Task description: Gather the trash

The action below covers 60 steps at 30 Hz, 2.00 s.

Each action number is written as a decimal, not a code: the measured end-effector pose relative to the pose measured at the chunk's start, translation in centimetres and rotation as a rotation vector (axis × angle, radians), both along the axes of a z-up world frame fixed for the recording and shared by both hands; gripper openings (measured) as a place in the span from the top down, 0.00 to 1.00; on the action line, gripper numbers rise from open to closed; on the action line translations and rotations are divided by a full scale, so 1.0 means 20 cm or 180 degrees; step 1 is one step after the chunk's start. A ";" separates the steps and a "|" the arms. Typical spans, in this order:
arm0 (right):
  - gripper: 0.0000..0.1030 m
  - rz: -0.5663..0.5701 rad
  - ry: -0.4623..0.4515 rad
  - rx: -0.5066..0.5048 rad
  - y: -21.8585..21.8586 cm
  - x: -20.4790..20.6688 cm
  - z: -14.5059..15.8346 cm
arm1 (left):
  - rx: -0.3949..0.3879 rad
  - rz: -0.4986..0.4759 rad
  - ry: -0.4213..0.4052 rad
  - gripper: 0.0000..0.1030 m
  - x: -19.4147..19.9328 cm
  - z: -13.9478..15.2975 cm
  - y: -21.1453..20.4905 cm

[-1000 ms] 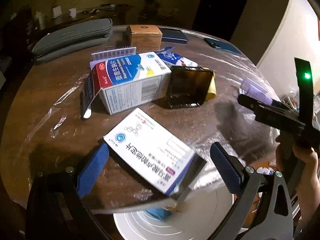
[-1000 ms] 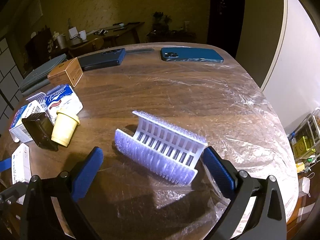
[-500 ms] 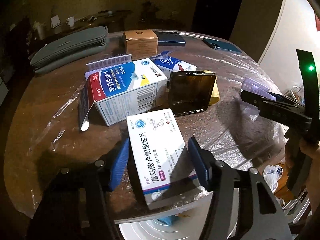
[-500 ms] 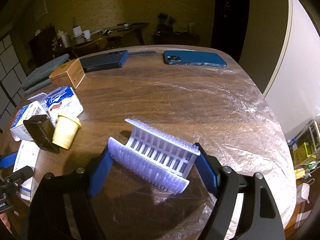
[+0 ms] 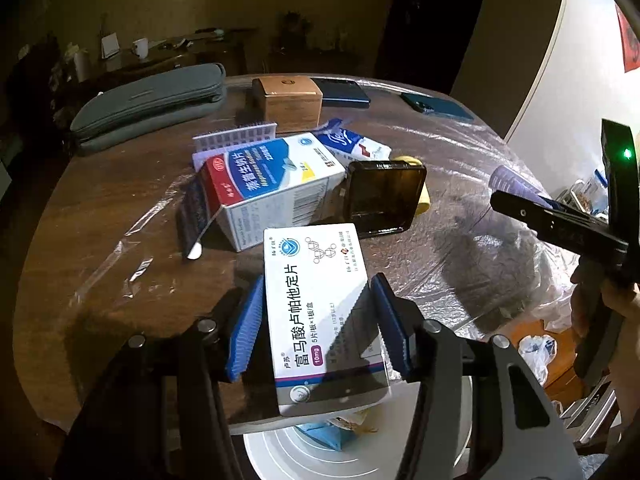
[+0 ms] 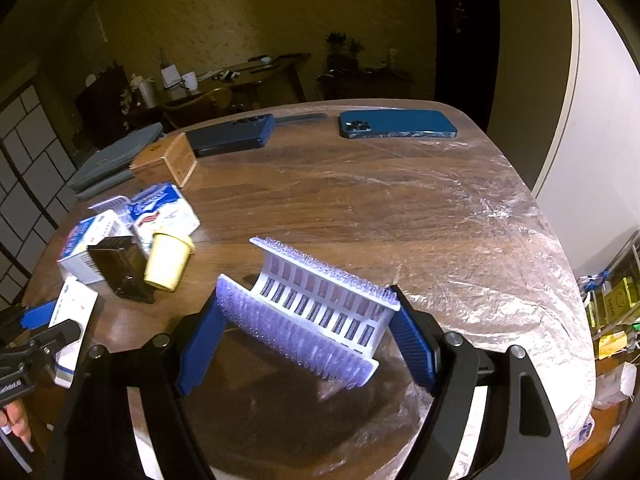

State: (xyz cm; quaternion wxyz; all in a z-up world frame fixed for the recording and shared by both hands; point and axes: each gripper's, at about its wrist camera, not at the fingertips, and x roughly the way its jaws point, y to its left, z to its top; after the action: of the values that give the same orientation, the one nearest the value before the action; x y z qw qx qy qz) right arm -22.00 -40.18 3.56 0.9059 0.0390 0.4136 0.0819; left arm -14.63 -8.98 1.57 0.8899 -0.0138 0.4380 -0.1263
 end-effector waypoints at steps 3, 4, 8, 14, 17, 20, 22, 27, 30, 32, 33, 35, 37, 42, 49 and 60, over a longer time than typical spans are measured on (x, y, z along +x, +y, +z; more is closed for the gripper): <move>0.25 0.0068 -0.0003 0.0053 0.01 -0.03 0.02 | -0.0051 -0.0002 -0.0012 0.47 -0.01 0.01 0.03; 0.25 0.0082 -0.0001 0.0066 0.01 -0.04 0.03 | -0.0058 -0.0002 -0.0019 0.47 -0.01 0.02 0.03; 0.25 0.0168 0.0027 0.0191 0.03 -0.08 0.05 | -0.0134 -0.0017 -0.0022 0.47 -0.03 0.03 0.06; 0.25 0.0368 0.0066 0.0254 0.08 -0.17 0.09 | -0.0111 -0.0082 0.0001 0.47 -0.06 0.04 0.06; 0.25 0.0470 0.0104 0.0238 0.11 -0.21 0.09 | -0.0099 -0.0112 0.0012 0.47 -0.09 0.04 0.06; 0.25 0.0592 0.0149 0.0207 0.15 -0.28 0.09 | -0.0089 -0.0140 0.0020 0.47 -0.12 0.04 0.07; 0.25 0.0649 0.0171 0.0201 0.16 -0.31 0.08 | -0.0079 -0.0164 0.0020 0.47 -0.14 0.04 0.07; 0.25 0.0787 0.0241 0.0208 0.19 -0.39 0.07 | -0.0052 -0.0262 0.0030 0.47 -0.20 0.06 0.06; 0.25 0.0860 0.0269 0.0219 0.19 -0.43 0.07 | -0.0040 -0.0315 0.0041 0.47 -0.23 0.06 0.06; 0.25 0.0906 0.0288 0.0208 0.20 -0.45 0.07 | -0.0036 -0.0349 0.0056 0.47 -0.25 0.06 0.05; 0.25 0.0923 0.0298 0.0209 0.21 -0.46 0.07 | -0.0030 -0.0361 0.0061 0.47 -0.26 0.06 0.05; 0.25 0.0964 0.0333 0.0227 0.21 -0.48 0.06 | -0.0029 -0.0394 0.0077 0.47 -0.28 0.06 0.05; 0.25 0.0992 0.0362 0.0230 0.21 -0.50 0.06 | -0.0028 -0.0426 0.0087 0.47 -0.29 0.06 0.04; 0.25 0.1096 0.0417 0.0188 0.23 -0.54 0.04 | -0.0005 -0.0514 0.0126 0.47 -0.34 0.04 0.03; 0.25 0.1259 0.0514 0.0147 0.26 -0.58 0.01 | -0.0008 -0.0629 0.0179 0.47 -0.40 0.02 0.02; 0.25 0.1397 0.0672 0.0125 0.31 -0.61 -0.08 | 0.0036 -0.0778 0.0288 0.47 -0.46 -0.04 -0.03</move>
State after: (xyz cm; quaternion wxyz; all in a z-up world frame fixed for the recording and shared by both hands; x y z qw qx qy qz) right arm -34.18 -33.91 2.02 0.8172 -0.0259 0.5029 0.2803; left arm -23.85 -9.64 0.71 0.8473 0.0391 0.4768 -0.2306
